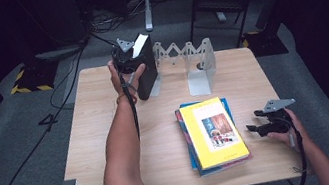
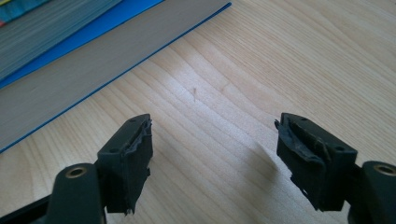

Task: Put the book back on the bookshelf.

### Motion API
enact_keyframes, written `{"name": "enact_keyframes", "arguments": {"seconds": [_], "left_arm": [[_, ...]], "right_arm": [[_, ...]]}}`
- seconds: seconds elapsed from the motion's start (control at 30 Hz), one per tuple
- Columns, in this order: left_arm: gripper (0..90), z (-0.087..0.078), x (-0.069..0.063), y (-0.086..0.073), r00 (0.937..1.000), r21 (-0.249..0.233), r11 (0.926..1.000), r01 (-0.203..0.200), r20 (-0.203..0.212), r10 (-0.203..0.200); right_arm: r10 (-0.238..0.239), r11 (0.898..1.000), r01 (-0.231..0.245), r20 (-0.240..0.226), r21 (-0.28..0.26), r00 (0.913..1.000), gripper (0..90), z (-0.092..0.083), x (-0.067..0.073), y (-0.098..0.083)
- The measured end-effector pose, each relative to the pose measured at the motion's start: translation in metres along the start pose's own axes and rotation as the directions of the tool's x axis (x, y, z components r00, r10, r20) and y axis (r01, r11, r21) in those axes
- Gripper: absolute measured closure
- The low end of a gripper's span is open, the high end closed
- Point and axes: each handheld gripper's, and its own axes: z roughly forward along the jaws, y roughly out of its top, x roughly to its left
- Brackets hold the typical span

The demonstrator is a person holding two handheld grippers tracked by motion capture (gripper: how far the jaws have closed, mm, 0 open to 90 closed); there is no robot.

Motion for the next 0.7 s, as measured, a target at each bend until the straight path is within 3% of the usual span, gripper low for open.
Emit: {"name": "enact_keyframes", "arguments": {"seconds": [0.17,0.47,0.63,0.7], "left_arm": [[41.2,-0.005,0.002,0.002,0.9994,-0.030,0.9991,0.030,-0.018,-0.031],[36.3,-0.018,-0.001,0.004,0.9992,-0.008,0.9993,-0.037,-0.015,0.036],[33.9,-0.033,-0.006,0.003,0.9940,0.005,0.9940,-0.109,-0.002,0.109],[33.6,-0.038,-0.005,0.003,0.9928,0.006,0.9927,-0.120,0.005,0.120]], "right_arm": [[0.000,1.000,0.000,-0.002,-0.002,1.0000,27.4,0.000,0.000,0.000],[-0.009,1.000,0.010,0.006,-0.007,0.9999,27.4,-0.002,0.001,0.001],[-0.011,1.000,0.011,0.003,-0.013,0.9999,27.1,-0.002,0.001,0.002],[-0.011,1.000,0.012,0.008,-0.012,0.9999,27.2,-0.003,0.001,0.002]]}}
